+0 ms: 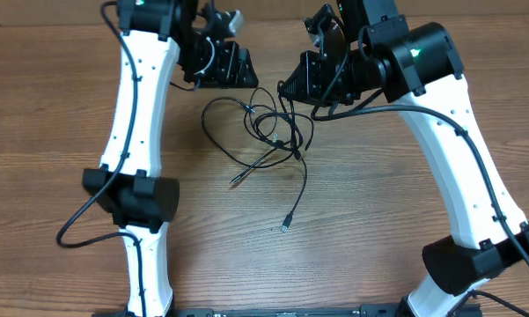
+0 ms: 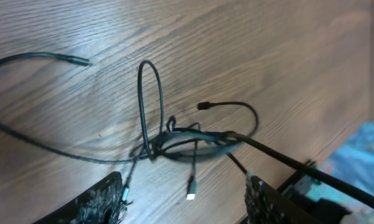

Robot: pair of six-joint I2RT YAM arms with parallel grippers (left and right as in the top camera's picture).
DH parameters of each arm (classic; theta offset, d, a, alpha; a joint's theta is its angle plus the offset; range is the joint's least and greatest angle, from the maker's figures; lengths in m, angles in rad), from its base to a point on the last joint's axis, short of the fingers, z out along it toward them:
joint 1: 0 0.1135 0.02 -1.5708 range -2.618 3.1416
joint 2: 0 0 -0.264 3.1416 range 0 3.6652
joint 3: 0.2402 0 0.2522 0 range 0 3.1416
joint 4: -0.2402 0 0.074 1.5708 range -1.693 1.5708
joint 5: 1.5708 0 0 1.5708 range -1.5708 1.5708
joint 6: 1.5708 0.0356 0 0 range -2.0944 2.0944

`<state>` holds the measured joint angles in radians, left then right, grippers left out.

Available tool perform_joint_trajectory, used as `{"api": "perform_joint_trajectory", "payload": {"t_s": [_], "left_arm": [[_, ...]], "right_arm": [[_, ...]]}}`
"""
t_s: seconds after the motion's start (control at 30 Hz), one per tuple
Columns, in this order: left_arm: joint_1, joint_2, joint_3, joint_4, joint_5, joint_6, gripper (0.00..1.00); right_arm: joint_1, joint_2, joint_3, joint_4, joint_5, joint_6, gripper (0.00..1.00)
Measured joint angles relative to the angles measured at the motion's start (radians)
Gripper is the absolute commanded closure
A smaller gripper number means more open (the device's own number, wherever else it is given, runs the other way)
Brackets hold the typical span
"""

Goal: Untangle cables

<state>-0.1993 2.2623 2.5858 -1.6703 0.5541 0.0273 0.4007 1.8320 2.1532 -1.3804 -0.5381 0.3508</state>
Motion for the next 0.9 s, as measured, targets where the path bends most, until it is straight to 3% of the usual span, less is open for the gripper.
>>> {"api": "perform_joint_trajectory", "payload": {"t_s": [0.23, 0.53, 0.67, 0.9], "left_arm": [[-0.003, 0.074, 0.0, -0.013, 0.0, 0.071, 0.35], [-0.024, 0.139, 0.0, -0.016, 0.0, 0.051, 0.58], [-0.042, 0.164, -0.001, -0.016, 0.0, 0.025, 0.72], [-0.05, 0.164, -0.001, -0.016, 0.0, 0.016, 0.81]], "right_arm": [[0.0, -0.058, 0.0, -0.013, -0.012, -0.013, 0.96], [0.0, -0.066, 0.001, 0.035, -0.016, -0.031, 0.96], [-0.005, -0.066, 0.001, 0.03, -0.016, -0.046, 0.96], [-0.041, -0.066, 0.001, 0.025, -0.024, -0.059, 0.96]]}}
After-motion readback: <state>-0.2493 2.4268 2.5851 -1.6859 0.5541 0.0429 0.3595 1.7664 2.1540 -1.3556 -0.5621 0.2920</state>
